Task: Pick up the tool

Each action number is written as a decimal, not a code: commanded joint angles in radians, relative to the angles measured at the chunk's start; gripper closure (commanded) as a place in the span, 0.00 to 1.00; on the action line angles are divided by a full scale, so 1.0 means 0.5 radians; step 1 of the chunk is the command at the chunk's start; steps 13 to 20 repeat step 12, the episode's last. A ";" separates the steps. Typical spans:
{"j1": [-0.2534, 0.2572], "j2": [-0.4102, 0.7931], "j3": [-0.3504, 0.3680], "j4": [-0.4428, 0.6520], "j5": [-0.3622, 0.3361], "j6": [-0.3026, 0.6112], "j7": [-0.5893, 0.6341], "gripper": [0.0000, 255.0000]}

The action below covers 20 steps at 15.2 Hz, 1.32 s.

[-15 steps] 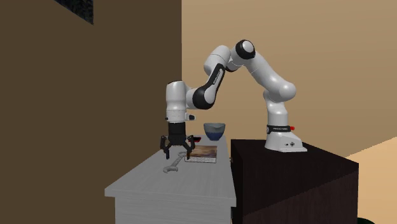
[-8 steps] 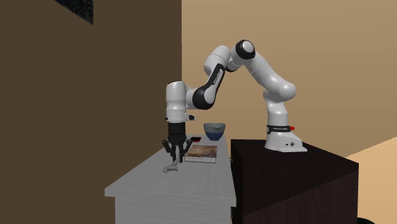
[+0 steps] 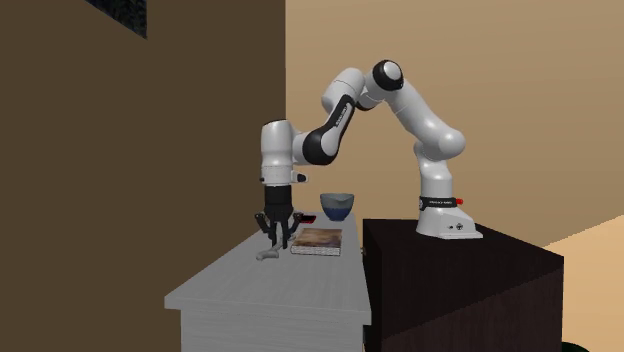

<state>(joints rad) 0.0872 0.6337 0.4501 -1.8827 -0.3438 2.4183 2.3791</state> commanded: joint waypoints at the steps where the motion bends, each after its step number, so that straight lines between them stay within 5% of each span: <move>1: -0.014 -0.040 0.019 -0.003 0.021 -0.037 -0.012 1.00; 20: -0.072 -0.215 0.099 -0.003 0.120 -0.201 -0.068 1.00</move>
